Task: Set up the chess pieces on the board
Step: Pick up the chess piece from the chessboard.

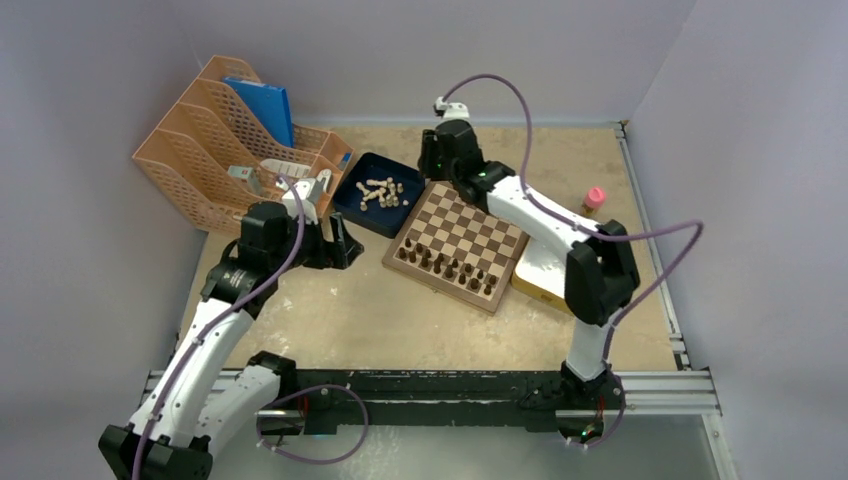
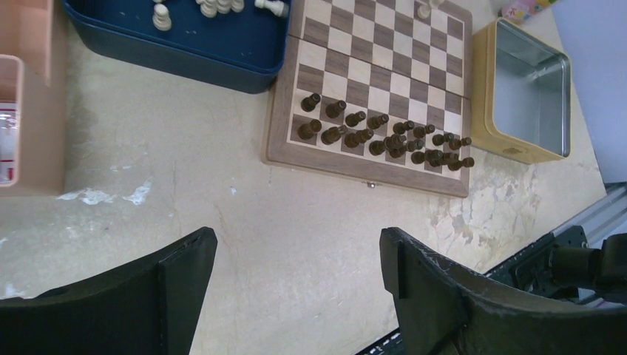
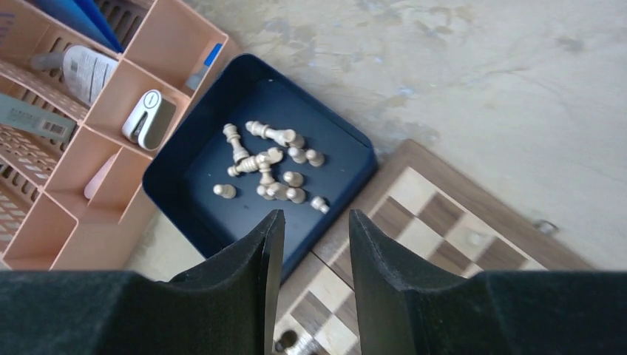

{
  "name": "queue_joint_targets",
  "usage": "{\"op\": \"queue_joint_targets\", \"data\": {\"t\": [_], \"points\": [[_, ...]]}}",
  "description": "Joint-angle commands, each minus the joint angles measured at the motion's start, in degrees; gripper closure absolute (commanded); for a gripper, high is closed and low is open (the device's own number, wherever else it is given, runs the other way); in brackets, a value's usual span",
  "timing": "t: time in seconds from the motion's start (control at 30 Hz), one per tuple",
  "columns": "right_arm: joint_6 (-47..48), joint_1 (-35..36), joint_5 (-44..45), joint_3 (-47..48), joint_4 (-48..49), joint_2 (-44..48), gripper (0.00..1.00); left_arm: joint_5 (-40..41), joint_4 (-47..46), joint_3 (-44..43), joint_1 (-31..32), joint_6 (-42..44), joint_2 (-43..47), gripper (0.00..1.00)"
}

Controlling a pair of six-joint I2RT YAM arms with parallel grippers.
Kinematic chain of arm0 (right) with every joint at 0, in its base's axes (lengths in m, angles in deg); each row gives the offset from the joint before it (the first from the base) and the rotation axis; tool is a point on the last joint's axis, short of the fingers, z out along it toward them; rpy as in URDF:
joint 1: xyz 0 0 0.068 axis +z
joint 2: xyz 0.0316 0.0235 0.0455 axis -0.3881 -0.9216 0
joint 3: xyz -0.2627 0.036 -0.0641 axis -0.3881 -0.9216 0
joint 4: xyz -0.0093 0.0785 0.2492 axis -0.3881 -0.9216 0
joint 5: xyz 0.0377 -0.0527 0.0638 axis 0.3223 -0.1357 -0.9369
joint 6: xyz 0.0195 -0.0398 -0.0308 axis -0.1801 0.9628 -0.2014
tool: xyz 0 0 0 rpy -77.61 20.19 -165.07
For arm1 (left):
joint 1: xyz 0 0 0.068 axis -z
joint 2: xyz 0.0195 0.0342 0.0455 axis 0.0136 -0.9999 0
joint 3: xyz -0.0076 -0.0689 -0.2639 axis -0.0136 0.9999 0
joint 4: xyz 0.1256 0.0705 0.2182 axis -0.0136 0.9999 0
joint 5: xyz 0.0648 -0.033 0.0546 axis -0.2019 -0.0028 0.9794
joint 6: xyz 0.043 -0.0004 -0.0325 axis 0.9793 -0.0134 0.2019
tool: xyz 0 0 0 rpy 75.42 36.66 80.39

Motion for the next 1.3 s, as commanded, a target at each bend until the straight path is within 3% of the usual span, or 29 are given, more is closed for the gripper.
{"op": "queue_joint_targets", "data": {"t": [0.0,0.13,0.43,1.27], "points": [[1.32,2.69,0.54,7.42,0.08,-7.08,0.61,4.33,-1.82,-1.17,0.23,0.43,4.16,0.19],[1.57,5.29,4.02,14.29,-3.49,-14.67,0.62,7.01,-1.05,-1.04,0.23,0.51,6.09,0.19],[8.81,7.55,1.34,22.0,-4.04,-24.03,0.56,7.52,-1.64,-0.45,0.23,0.12,7.83,0.19],[14.85,7.57,0.43,28.33,-4.59,-32.33,0.62,9.53,-1.56,-0.12,0.23,-0.28,10.37,0.19]]}}
